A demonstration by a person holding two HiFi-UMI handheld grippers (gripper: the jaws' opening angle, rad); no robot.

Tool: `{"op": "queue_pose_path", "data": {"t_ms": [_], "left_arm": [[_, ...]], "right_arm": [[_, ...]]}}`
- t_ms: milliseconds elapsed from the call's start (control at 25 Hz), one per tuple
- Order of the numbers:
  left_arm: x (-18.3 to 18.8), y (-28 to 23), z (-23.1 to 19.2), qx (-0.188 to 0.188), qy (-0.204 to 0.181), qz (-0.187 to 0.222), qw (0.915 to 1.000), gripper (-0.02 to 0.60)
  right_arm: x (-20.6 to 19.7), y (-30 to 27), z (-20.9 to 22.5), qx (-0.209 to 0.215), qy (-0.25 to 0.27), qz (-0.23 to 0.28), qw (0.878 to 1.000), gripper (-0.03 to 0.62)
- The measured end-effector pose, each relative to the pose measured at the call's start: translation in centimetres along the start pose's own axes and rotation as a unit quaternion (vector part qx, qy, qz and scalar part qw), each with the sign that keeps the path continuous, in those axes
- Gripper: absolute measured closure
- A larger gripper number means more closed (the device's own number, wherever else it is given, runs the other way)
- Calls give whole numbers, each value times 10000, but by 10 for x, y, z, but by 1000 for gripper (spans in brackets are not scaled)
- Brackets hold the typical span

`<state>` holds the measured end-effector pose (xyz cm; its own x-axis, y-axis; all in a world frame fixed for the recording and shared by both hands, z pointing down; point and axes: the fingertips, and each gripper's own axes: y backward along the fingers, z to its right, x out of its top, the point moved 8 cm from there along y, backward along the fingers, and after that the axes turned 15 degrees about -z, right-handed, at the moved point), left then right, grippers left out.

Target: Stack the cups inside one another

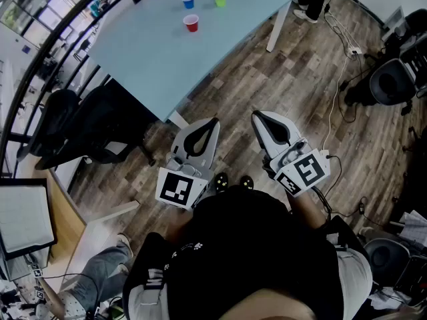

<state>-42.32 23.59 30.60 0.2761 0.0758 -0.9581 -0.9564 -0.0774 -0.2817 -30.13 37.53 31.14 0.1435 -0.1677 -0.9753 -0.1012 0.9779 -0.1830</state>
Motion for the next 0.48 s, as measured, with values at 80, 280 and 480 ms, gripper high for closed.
{"op": "queue_pose_path", "data": {"t_ms": [80,280,480], "left_arm": [[2,-3,3,-2,11,-18,10000,594],[3,-8,8,36,28,-49,10000,594],[4,-15,13,27,16,-98,9999,594]], "right_arm": [[-1,2,3,16,-47,12,10000,591],[-3,7,9,131,-179,91,9997,591],[-1,11,15,271,-291,212,9990,592]]}}
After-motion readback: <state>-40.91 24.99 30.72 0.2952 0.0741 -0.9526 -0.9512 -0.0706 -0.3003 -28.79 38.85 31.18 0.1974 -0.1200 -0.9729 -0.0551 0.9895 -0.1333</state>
